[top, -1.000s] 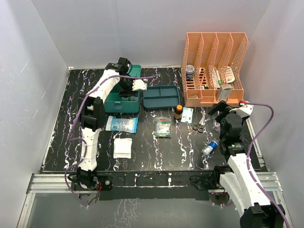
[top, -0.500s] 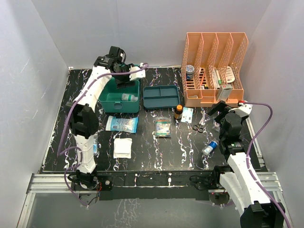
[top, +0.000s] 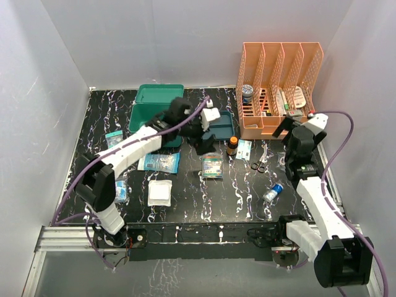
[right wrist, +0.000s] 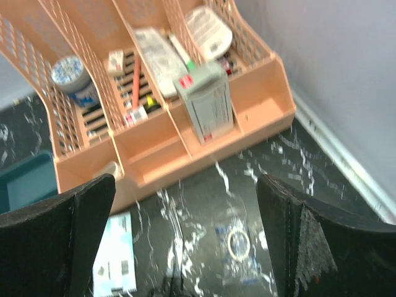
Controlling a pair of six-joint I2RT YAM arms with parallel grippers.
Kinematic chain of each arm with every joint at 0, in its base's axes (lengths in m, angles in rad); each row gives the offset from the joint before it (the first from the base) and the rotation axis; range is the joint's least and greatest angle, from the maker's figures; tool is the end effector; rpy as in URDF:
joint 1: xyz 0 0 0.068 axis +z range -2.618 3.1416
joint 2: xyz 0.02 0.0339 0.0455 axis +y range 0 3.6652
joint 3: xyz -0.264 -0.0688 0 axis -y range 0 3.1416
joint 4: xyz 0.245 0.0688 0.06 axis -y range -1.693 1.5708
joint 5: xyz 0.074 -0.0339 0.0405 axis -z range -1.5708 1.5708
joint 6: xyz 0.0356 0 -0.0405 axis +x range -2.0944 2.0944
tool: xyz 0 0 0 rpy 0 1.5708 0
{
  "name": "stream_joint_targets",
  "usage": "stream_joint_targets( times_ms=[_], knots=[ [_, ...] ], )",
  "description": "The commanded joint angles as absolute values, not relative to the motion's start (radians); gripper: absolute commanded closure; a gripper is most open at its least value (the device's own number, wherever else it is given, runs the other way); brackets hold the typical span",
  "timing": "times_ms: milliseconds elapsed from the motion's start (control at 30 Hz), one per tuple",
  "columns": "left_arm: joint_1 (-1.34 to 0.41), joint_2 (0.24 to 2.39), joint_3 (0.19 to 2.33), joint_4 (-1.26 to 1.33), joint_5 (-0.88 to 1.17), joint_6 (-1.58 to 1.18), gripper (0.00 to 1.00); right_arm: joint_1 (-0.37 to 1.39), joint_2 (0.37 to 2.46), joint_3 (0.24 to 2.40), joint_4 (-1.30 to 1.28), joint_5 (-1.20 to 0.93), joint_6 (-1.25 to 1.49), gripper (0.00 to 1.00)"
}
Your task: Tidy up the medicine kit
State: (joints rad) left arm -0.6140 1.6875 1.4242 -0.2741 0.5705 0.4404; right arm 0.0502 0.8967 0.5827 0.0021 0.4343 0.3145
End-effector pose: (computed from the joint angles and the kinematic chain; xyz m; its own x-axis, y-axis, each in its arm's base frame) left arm 0.3095 -0.2417 0.3167 -0.0101 0.4461 -0.8949 0.9600 0.2548 0.1161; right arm 0.2084 -0.0045 0.2685 -0.1818 0.2718 -0.9450 0.4319 0.8855 0.1716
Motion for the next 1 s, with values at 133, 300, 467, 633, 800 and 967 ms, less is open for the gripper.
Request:
stream_joint_targets(
  times_ms=[133, 300, 467, 633, 800, 967],
  knots=[
    [-0.715, 1.78, 1.22, 0.389, 0.584, 0.084, 0.01, 0.042, 1.002, 0.911, 0.005, 0.513, 0.181, 0.02],
    [-0.742, 1.918, 1.219, 0.614, 0.514, 0.062, 0.01, 0.04, 1.018, 1.021, -0.068, 0.503, 0.162, 0.02],
    [-0.761, 1.999, 1.2, 0.746, 0.467, 0.028, 0.01, 0.041, 0.999, 1.076, -0.131, 0.489, 0.145, 0.02],
    [-0.785, 2.048, 1.152, 0.875, 0.432, 0.032, 0.01, 0.04, 0.988, 1.094, -0.178, 0.483, 0.132, 0.02],
    [-0.804, 2.106, 1.158, 0.975, 0.392, 0.04, 0.01, 0.041, 0.976, 1.097, -0.215, 0.435, 0.139, 0.01],
    [-0.816, 2.182, 1.196, 1.046, 0.355, 0.033, 0.01, 0.041, 0.973, 1.103, -0.256, 0.366, 0.137, 0.02]
  ],
)
